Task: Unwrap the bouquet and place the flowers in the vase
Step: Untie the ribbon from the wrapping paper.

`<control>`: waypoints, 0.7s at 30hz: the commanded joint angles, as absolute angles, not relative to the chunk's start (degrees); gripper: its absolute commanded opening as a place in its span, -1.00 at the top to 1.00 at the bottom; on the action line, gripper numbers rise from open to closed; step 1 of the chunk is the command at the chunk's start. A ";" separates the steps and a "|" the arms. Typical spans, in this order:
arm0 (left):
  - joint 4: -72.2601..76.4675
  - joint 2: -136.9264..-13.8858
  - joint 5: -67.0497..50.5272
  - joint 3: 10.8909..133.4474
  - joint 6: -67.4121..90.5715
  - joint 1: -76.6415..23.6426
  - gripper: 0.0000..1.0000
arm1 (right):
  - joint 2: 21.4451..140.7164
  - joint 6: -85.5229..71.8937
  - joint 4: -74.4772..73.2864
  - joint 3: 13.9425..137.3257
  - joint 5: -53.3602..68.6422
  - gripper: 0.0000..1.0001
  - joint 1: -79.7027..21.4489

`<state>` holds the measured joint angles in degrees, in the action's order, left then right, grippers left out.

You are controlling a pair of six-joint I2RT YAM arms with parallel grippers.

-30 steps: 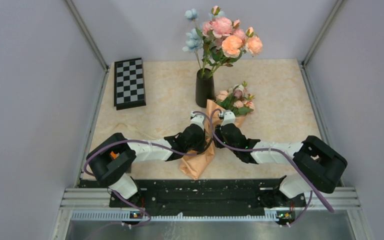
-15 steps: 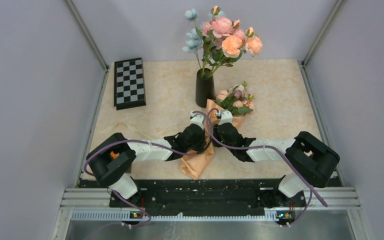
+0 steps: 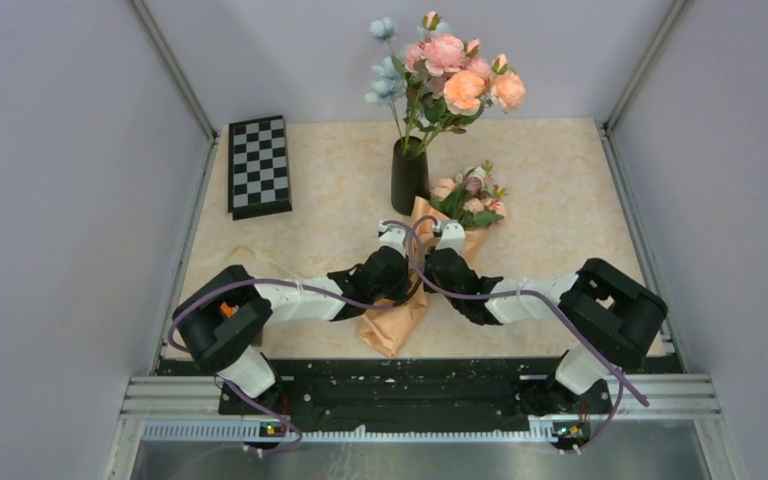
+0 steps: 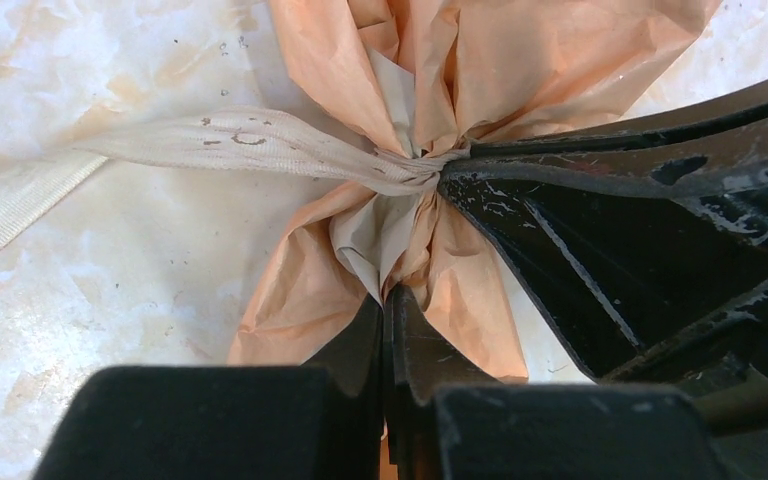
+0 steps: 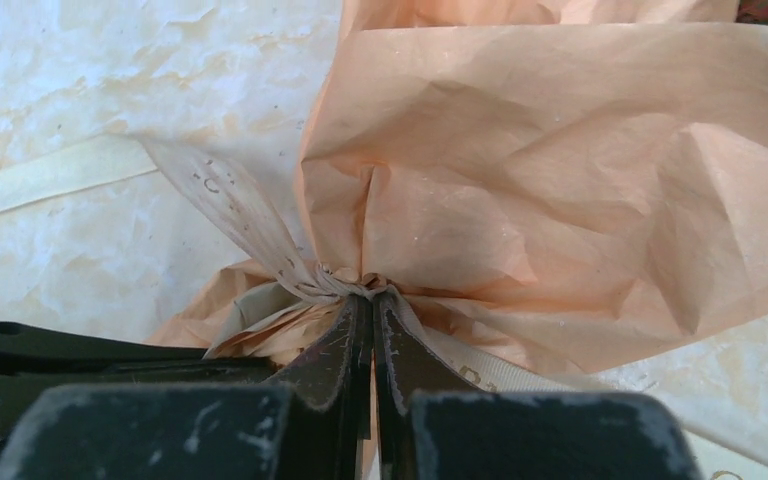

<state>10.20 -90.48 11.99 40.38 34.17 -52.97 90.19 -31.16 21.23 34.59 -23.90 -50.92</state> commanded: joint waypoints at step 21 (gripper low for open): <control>-2.37 -91.85 16.88 39.94 42.80 -53.26 1.00 | 88.18 -43.84 7.55 34.20 -47.39 1.00 -49.31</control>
